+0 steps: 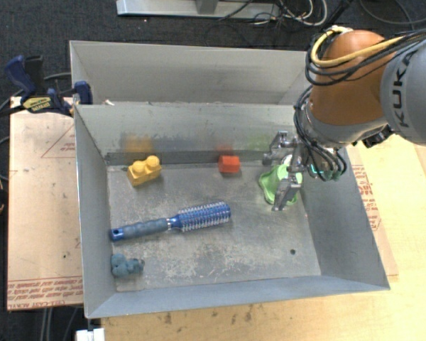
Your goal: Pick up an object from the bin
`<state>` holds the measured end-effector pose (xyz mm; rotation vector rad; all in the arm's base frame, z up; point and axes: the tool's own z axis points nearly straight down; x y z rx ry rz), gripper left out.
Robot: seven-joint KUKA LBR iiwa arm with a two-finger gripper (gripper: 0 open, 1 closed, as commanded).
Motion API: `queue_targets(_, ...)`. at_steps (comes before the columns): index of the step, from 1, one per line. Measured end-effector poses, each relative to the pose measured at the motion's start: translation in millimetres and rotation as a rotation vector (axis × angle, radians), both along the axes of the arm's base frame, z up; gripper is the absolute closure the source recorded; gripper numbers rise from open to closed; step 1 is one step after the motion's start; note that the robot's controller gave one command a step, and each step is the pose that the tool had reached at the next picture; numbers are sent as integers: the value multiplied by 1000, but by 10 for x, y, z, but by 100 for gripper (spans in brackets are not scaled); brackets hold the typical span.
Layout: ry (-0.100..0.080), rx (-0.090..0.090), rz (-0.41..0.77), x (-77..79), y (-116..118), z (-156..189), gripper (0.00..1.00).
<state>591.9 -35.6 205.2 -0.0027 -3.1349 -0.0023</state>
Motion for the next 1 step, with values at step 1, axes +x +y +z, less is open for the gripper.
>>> queue_targets(1, -34, 9, 32, 138, -707, -1250, 0)
